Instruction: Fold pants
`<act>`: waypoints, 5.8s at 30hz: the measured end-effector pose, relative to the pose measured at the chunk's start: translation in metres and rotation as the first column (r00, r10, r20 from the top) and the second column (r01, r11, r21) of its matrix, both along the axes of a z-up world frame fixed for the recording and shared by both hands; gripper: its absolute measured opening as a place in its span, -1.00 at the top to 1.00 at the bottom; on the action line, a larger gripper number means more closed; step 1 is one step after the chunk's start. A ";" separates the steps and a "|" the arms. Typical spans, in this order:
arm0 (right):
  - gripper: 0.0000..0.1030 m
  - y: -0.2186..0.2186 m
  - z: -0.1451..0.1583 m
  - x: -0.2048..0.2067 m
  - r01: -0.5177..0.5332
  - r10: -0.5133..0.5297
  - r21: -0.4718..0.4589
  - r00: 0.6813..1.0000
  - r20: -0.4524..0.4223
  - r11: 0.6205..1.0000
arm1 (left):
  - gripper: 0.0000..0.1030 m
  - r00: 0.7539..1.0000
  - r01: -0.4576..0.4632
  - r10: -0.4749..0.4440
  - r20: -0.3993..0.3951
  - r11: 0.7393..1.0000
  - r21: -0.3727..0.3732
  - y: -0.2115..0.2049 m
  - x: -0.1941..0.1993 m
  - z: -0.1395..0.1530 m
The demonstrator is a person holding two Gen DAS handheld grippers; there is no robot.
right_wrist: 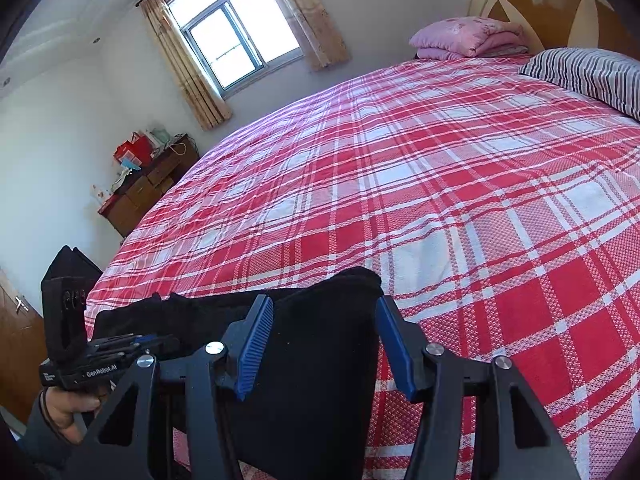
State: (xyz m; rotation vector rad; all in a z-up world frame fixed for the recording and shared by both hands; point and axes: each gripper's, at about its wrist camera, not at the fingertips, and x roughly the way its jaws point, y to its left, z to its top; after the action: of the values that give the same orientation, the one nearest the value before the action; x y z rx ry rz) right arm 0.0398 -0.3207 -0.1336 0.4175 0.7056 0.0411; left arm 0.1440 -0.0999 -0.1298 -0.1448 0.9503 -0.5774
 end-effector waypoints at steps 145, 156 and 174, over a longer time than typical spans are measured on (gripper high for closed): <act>-0.15 0.016 0.019 0.020 -0.043 0.037 -0.086 0.997 -0.069 0.995 | 0.57 0.972 0.144 -0.142 0.185 0.990 0.005 0.014 -0.022 0.146; -0.15 -0.026 0.008 0.018 0.104 -0.104 -0.003 0.992 -0.072 0.995 | 0.57 0.969 0.219 -0.230 0.095 0.970 0.107 -0.077 0.004 0.093; -0.15 -0.032 0.026 0.003 0.072 -0.068 0.035 0.993 -0.096 0.997 | -0.31 0.948 0.110 -0.153 0.280 0.980 0.163 -0.054 -0.016 0.071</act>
State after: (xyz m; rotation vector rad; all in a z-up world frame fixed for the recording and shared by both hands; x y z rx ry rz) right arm 0.0431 -0.3523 -0.1076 0.4836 0.7844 -0.0317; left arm 0.1280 -0.1540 -0.0592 0.1338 0.7143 -0.6307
